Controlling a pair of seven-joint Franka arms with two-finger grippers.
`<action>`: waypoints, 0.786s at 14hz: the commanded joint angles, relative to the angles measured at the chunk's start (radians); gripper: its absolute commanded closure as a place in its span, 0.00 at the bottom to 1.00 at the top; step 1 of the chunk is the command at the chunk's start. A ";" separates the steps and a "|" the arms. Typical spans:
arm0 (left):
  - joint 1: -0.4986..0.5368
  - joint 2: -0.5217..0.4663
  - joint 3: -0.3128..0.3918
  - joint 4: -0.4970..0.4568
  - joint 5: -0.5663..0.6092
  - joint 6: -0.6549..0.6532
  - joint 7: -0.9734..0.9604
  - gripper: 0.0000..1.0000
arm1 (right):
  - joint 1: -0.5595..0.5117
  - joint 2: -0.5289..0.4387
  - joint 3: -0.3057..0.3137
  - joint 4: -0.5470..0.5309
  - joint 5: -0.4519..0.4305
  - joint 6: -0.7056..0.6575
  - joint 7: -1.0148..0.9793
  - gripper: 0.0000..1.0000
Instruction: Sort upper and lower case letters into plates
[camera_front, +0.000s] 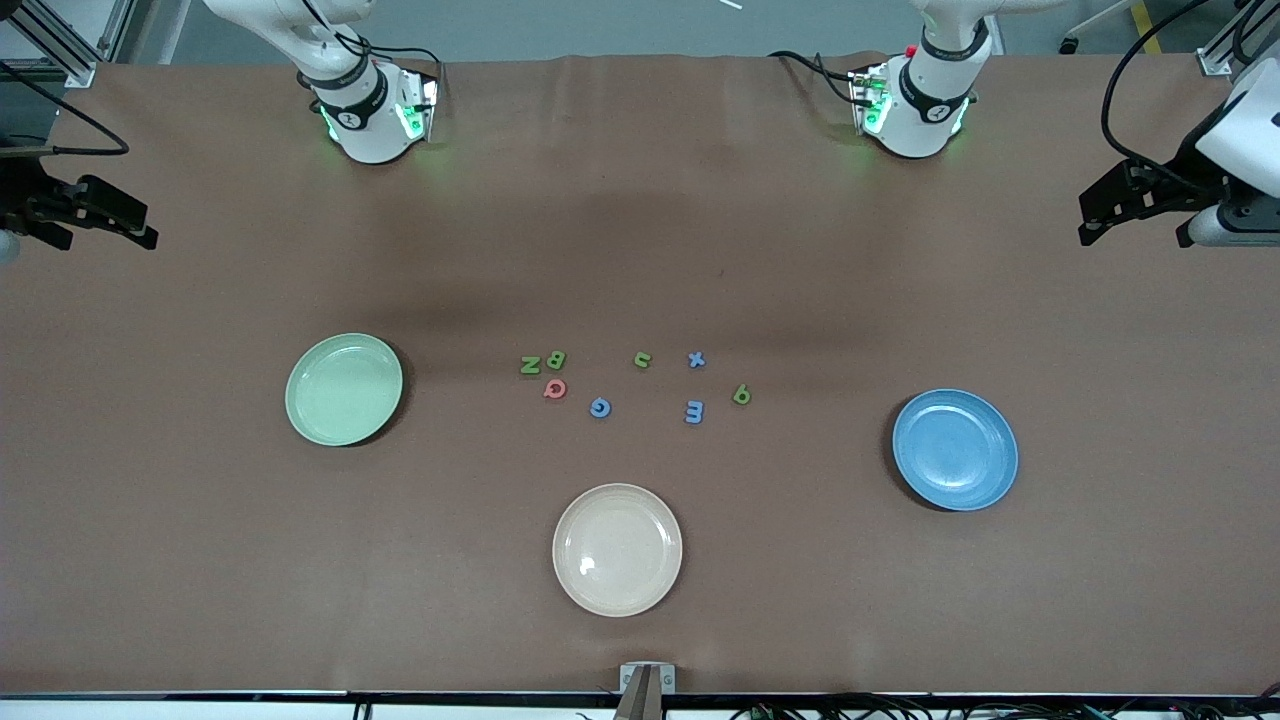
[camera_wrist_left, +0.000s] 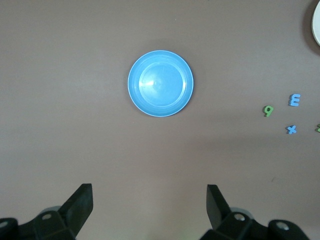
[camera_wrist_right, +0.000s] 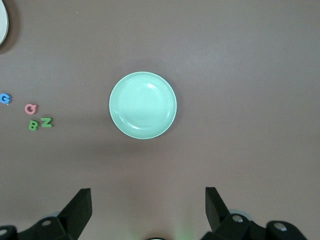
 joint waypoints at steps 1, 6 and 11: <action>0.006 0.008 -0.002 0.030 0.005 -0.021 0.020 0.00 | -0.008 -0.027 0.005 -0.030 -0.011 0.007 -0.009 0.00; -0.007 0.025 -0.002 0.036 0.005 -0.021 0.020 0.00 | -0.007 -0.027 0.005 -0.030 -0.011 0.003 -0.008 0.00; -0.070 0.057 -0.074 -0.110 -0.036 0.104 0.002 0.00 | -0.008 -0.025 0.005 -0.028 -0.011 0.000 -0.008 0.00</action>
